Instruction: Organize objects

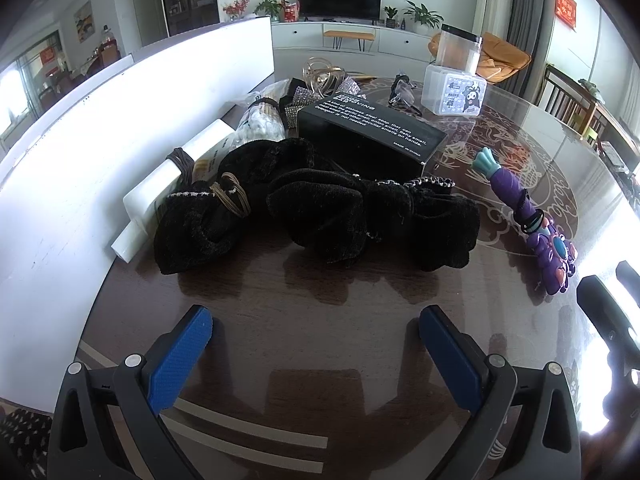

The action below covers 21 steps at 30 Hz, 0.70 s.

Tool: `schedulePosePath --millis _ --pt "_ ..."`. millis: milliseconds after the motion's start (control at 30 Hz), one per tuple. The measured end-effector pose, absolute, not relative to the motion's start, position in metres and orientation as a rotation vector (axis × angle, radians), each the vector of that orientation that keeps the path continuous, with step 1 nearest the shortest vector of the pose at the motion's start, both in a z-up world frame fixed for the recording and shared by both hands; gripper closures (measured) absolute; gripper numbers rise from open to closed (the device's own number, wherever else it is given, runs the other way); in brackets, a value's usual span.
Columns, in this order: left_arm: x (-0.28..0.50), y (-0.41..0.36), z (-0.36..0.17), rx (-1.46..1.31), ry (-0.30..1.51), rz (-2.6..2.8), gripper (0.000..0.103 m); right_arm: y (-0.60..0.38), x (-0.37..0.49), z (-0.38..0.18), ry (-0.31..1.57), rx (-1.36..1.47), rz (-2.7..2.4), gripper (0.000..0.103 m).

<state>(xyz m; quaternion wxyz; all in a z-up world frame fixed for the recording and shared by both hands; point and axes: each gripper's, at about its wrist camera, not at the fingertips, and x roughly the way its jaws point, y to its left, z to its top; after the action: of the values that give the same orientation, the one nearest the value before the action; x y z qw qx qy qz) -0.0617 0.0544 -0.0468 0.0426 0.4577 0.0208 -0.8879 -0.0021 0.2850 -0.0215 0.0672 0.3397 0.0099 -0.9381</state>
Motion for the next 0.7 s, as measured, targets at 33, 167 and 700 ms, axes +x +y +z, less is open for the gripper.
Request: schedulePosePath --millis 33,167,700 --pt "-0.0616 0.0545 -0.0468 1.399 0.063 -2.716 0.000 0.2850 -0.0019 -0.0216 0.031 1.025 -2.829 0.000" --pt "-0.0602 0.0550 -0.0468 1.392 0.063 -2.718 0.000 0.2853 -0.0019 -0.0213 0.035 1.027 -2.832 0.000" --pt "-0.0567 0.0556 -0.0465 1.366 0.066 -2.727 0.000 0.2831 -0.0055 -0.0231 0.056 1.054 -2.804 0.000"
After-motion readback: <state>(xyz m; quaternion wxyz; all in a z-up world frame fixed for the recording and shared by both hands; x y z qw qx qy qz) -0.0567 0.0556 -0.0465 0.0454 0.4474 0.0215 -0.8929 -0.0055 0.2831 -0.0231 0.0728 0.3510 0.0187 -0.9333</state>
